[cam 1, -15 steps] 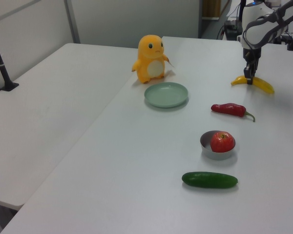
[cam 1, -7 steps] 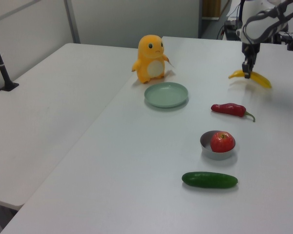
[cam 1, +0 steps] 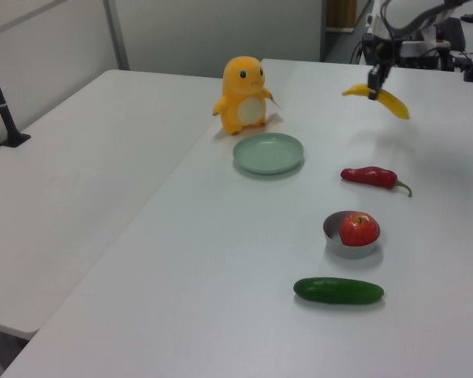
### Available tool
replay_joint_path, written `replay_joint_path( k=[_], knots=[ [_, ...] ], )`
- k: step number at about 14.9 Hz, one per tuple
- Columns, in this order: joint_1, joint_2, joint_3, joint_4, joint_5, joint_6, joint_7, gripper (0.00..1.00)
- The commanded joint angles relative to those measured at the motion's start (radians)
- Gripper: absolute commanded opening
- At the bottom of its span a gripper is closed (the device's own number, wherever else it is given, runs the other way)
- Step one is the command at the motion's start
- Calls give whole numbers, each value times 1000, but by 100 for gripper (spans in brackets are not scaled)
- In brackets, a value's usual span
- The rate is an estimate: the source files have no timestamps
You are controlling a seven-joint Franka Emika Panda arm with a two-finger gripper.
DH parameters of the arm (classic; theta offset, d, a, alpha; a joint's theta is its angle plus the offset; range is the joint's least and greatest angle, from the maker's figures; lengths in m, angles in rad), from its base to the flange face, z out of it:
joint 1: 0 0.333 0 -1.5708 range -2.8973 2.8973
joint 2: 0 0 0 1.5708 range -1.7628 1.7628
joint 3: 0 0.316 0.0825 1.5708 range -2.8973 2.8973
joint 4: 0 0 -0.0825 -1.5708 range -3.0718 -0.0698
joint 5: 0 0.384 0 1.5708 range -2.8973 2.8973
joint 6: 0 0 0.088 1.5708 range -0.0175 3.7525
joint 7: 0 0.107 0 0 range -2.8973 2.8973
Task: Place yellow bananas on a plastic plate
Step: 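Lift the banana and carry it over the pale green plate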
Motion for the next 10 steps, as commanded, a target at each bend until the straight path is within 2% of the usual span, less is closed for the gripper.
replay_joint_path(
  k=[1, 3, 6, 10],
  knots=[
    [37, 44, 17, 118, 91, -25, 35, 7],
    [55, 83, 37, 178, 114, -21, 103, 7],
    [112, 171, 48, 287, 113, -2, 252, 7],
    [184, 270, 49, 307, 111, 223, 406, 7]
  ],
)
